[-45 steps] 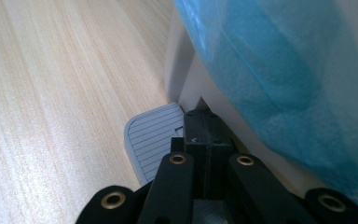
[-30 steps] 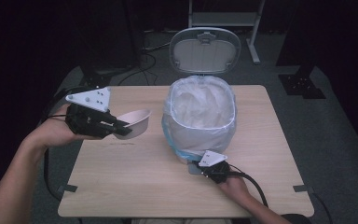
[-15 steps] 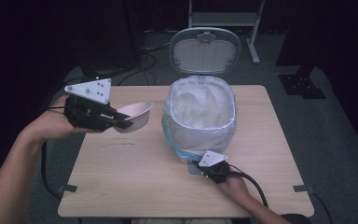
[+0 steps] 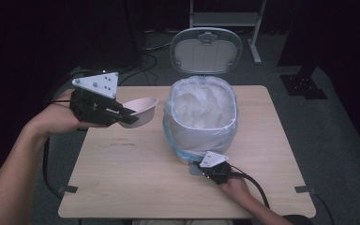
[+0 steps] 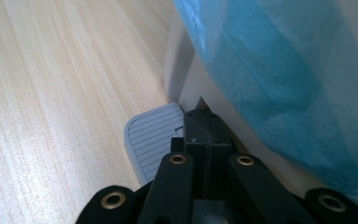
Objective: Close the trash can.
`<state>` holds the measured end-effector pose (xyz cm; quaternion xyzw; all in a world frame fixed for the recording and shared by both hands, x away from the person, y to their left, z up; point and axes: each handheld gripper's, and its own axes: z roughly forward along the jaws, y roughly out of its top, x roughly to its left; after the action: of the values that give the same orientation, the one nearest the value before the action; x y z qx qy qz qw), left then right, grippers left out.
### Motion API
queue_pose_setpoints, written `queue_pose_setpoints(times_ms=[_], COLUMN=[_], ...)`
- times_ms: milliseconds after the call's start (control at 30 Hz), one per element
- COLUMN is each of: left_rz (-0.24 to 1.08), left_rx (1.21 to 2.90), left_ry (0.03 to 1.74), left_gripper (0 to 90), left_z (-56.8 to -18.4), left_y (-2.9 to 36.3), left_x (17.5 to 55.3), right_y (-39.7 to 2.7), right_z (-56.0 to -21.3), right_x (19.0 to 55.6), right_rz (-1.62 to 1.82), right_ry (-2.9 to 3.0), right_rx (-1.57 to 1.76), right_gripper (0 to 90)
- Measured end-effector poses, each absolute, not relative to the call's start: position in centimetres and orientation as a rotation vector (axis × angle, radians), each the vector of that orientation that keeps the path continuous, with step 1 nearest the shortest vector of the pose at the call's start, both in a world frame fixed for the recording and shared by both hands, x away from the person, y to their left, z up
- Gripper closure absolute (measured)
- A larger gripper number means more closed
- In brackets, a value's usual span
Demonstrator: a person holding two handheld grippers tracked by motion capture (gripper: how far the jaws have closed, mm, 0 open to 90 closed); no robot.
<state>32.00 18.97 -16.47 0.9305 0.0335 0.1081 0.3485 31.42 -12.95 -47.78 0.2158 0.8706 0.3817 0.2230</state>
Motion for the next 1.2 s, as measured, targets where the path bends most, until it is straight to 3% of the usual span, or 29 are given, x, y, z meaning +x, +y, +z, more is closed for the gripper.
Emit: queue_pose_setpoints(times_ms=[1200], left_rz=[0.304], left_rx=[2.445], left_ry=[0.029], left_gripper=[83.2], left_z=[-14.1], left_y=[15.5], left_x=[33.4], right_y=[-13.0], right_z=[-47.8], right_x=[31.4], right_rz=[1.055], right_ry=[2.405], right_rx=[0.595], right_gripper=[90.0])
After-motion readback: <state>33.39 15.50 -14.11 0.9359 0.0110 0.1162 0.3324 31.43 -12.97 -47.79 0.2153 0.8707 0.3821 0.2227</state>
